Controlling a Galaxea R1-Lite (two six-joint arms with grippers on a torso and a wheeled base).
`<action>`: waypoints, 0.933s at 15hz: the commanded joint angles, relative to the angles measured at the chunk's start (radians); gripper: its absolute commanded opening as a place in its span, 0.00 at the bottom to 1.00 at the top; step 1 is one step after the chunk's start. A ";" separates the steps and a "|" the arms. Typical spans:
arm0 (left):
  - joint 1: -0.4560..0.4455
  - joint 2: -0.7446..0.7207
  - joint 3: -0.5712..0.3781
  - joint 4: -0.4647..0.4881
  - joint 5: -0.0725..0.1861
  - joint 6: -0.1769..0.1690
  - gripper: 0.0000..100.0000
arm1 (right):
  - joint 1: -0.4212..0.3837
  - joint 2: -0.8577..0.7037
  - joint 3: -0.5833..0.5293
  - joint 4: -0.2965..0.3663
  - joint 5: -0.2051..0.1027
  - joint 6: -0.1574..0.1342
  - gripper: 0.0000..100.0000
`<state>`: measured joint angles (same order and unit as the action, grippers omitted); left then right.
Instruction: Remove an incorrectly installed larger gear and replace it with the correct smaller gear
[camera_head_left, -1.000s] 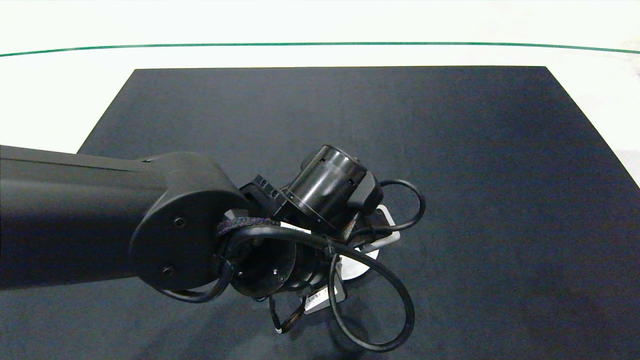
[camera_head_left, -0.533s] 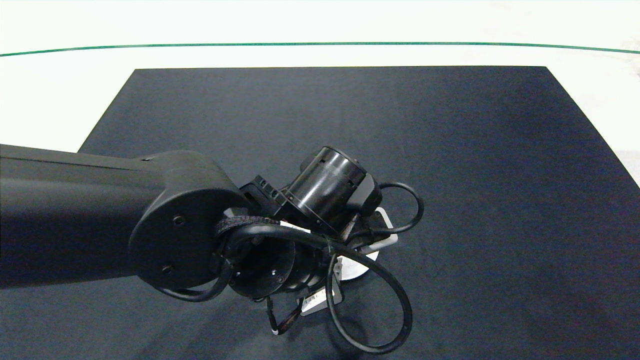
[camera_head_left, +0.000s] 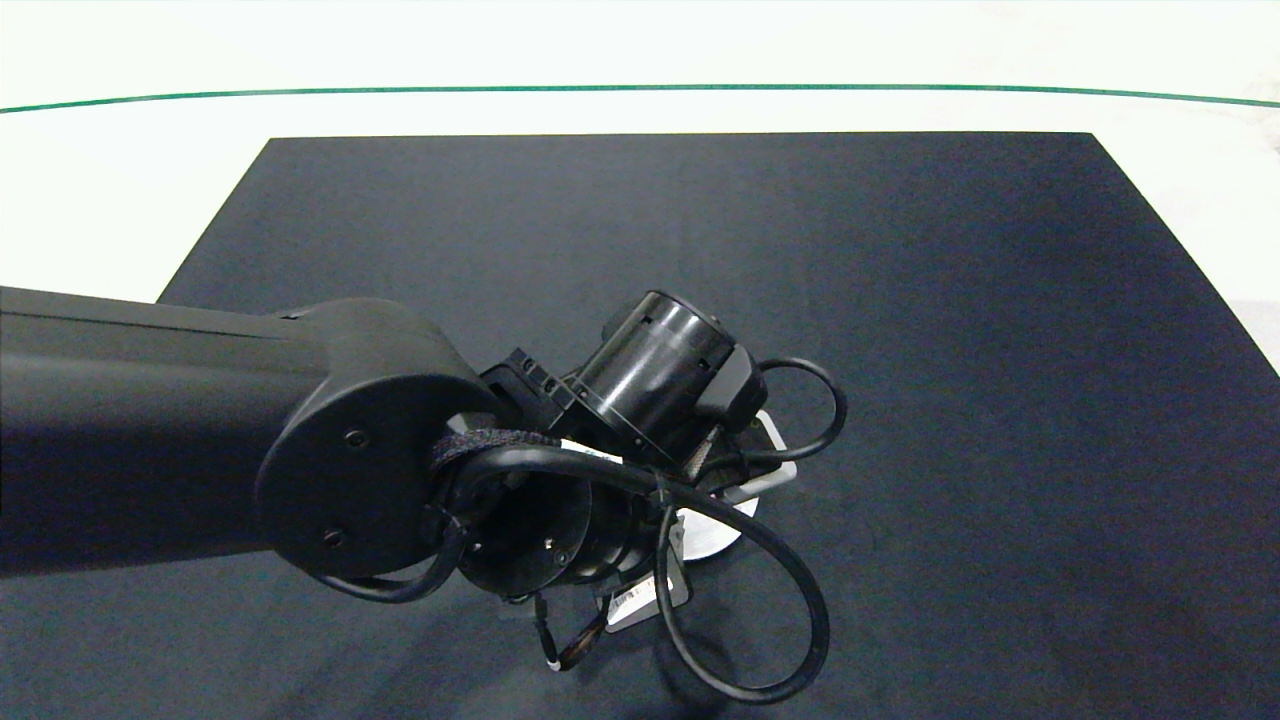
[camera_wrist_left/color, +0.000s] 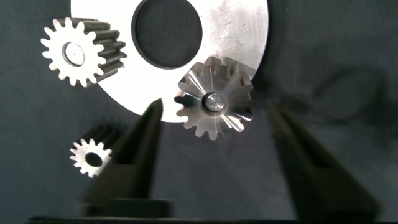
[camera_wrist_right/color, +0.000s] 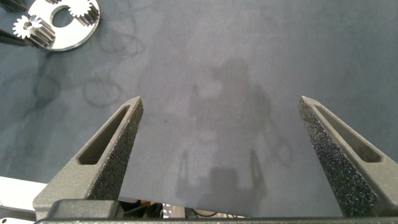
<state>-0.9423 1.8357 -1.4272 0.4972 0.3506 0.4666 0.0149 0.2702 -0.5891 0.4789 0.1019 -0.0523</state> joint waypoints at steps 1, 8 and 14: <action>-0.004 0.000 -0.001 0.003 0.002 -0.003 1.00 | 0.000 0.000 0.000 0.003 0.001 -0.001 1.00; 0.005 0.040 -0.013 0.001 0.002 -0.022 1.00 | 0.000 -0.002 0.002 0.004 0.001 -0.001 1.00; 0.011 0.065 -0.016 0.001 0.002 -0.023 1.00 | 0.000 -0.008 0.006 0.003 0.002 -0.001 1.00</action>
<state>-0.9323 1.8902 -1.4432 0.4960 0.3506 0.4415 0.0149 0.2649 -0.5857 0.4796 0.1038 -0.0528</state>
